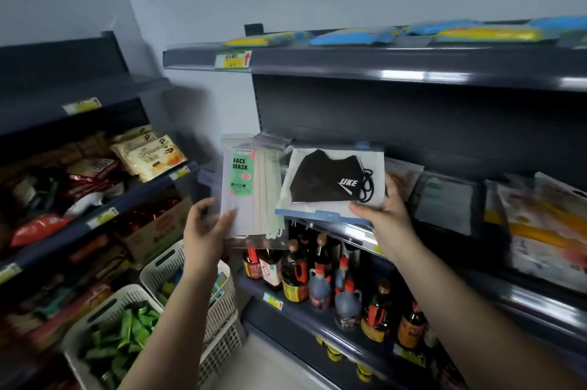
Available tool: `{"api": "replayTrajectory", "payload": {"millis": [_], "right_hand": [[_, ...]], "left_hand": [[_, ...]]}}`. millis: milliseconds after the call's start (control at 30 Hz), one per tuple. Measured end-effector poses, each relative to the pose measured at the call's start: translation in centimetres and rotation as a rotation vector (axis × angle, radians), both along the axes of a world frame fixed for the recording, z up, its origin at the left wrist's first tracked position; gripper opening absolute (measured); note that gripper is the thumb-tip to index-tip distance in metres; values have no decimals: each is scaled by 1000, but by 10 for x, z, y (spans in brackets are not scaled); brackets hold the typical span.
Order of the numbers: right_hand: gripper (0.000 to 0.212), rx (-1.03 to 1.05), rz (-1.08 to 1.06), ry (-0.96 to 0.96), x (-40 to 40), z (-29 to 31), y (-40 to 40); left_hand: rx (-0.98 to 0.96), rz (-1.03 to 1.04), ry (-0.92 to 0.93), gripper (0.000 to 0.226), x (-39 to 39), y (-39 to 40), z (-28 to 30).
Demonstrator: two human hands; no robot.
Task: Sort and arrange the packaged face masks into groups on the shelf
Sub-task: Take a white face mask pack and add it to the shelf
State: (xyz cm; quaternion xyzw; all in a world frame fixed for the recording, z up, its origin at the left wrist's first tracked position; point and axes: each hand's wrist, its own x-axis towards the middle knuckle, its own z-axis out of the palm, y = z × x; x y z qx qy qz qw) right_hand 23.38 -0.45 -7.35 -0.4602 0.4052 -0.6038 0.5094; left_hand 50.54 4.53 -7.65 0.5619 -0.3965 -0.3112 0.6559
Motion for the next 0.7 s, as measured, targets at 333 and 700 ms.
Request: {"api": "replayTrajectory", "payload": {"millis": [333, 700], "right_hand": [[97, 122, -52, 36, 41, -16, -65], [85, 180, -114, 105, 61, -29, -176]], "left_hand": [[31, 68, 50, 32, 46, -39, -7], [73, 41, 73, 34, 57, -145, -9]]}}
